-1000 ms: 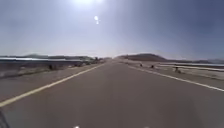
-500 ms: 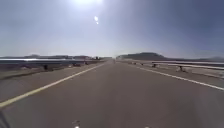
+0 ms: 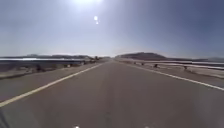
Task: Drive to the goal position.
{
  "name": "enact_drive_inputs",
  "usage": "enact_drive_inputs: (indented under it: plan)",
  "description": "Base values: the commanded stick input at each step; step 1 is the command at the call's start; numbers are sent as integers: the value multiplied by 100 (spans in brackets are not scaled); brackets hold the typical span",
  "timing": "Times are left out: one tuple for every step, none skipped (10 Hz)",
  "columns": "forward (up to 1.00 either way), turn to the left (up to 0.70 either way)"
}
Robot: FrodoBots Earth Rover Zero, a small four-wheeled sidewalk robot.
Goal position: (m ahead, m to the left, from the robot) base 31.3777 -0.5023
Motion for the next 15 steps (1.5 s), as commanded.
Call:
enact_drive_inputs:
  plan:
    - [100,0]
    - [100,0]
    - [100,0]
    - [100,0]
    - [100,0]
    - [100,0]
    - [100,0]
    - [100,0]
    - [100,0]
    - [100,0]
    - [100,0]
    - [100,0]
    - [100,0]
    - [100,0]
    - [100,0]
